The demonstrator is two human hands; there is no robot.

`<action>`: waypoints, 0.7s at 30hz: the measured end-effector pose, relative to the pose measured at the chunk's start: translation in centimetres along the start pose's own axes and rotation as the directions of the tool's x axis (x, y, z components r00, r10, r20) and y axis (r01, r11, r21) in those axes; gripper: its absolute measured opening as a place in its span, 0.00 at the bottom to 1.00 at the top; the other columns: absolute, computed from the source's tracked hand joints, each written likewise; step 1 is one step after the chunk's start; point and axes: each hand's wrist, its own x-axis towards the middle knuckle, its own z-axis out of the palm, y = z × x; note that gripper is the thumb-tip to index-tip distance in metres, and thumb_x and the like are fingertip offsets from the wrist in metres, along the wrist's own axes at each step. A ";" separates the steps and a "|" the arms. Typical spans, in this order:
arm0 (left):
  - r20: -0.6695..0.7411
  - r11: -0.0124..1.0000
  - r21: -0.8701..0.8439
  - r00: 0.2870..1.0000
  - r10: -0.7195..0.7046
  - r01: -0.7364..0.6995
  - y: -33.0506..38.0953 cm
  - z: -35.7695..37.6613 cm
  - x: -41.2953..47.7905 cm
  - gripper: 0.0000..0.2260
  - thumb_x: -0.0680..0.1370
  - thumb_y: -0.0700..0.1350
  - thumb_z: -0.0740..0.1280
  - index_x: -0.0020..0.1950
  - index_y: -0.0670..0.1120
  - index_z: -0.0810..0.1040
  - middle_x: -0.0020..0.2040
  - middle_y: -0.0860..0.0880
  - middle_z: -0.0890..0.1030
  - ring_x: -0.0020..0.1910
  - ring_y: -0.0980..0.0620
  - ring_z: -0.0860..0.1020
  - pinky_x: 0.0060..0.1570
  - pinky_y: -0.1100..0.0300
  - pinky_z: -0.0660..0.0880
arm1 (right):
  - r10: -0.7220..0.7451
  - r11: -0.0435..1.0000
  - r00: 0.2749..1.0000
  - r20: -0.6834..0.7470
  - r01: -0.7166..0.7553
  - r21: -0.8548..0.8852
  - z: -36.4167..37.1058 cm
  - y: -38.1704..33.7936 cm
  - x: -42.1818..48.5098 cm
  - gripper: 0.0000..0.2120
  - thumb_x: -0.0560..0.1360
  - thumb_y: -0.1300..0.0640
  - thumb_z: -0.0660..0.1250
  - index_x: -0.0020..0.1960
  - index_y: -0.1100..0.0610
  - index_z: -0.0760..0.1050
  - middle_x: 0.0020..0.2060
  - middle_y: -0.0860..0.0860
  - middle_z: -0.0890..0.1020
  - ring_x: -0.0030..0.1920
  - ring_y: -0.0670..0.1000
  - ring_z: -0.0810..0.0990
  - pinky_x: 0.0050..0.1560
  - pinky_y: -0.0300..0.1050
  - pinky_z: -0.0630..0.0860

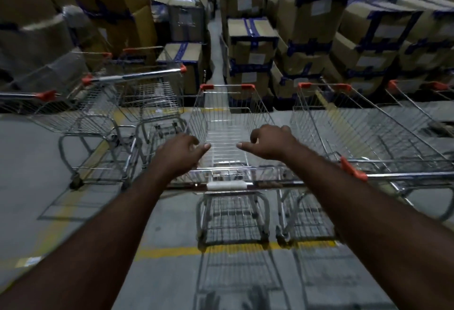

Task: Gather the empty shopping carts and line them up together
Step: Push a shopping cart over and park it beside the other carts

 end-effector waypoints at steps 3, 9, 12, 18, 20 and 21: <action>-0.065 0.999 0.035 0.998 0.008 -0.006 -1.4 -4.1 1.3 0.31 0.76 0.72 0.56 0.59 0.48 0.82 0.58 0.46 0.82 0.56 0.46 0.78 0.55 0.48 0.76 | -0.058 0.998 0.997 -0.057 0.059 0.020 -0.9 -3.2 2.7 0.31 0.74 0.25 0.56 0.54 0.49 0.81 0.54 0.51 0.81 0.57 0.55 0.78 0.61 0.58 0.65; -0.128 0.988 0.147 0.992 -0.020 0.039 -8.8 -10.4 4.0 0.26 0.79 0.67 0.61 0.62 0.49 0.80 0.63 0.46 0.79 0.63 0.45 0.76 0.58 0.50 0.74 | -0.137 0.989 0.987 -0.081 0.141 0.043 -2.3 -11.7 9.2 0.29 0.75 0.28 0.59 0.62 0.48 0.78 0.62 0.52 0.79 0.63 0.55 0.75 0.62 0.57 0.66; -0.119 0.985 0.168 0.992 -0.030 0.050 -14.2 -12.7 6.2 0.31 0.76 0.71 0.58 0.64 0.49 0.79 0.65 0.46 0.79 0.65 0.45 0.75 0.62 0.47 0.74 | -0.161 0.986 0.981 -0.112 0.165 0.027 -2.7 -16.9 13.5 0.31 0.75 0.27 0.58 0.66 0.49 0.76 0.66 0.51 0.78 0.66 0.55 0.75 0.64 0.56 0.67; -0.086 0.977 0.211 0.996 0.015 0.003 -23.4 -17.8 10.9 0.33 0.78 0.66 0.63 0.77 0.49 0.67 0.76 0.46 0.70 0.74 0.45 0.68 0.70 0.48 0.68 | -0.189 0.979 0.970 -0.151 0.198 0.050 -3.3 -28.2 21.8 0.35 0.74 0.28 0.60 0.71 0.50 0.72 0.68 0.52 0.77 0.67 0.55 0.74 0.66 0.58 0.71; -0.073 0.977 0.213 0.997 0.022 -0.006 -26.3 -19.5 12.6 0.34 0.77 0.67 0.63 0.78 0.50 0.66 0.76 0.46 0.70 0.74 0.45 0.68 0.70 0.46 0.69 | -0.196 0.976 0.966 -0.170 0.210 0.064 -3.9 -31.4 24.0 0.35 0.75 0.28 0.61 0.72 0.50 0.71 0.69 0.52 0.77 0.67 0.54 0.74 0.65 0.56 0.72; -0.063 0.974 0.225 0.997 0.033 -0.019 -27.5 -20.4 13.3 0.34 0.77 0.67 0.63 0.78 0.50 0.66 0.76 0.47 0.70 0.74 0.45 0.68 0.70 0.46 0.69 | -0.198 0.973 0.963 -0.184 0.216 0.086 -4.0 -32.6 25.1 0.35 0.74 0.29 0.61 0.73 0.49 0.70 0.69 0.51 0.76 0.68 0.54 0.74 0.65 0.56 0.72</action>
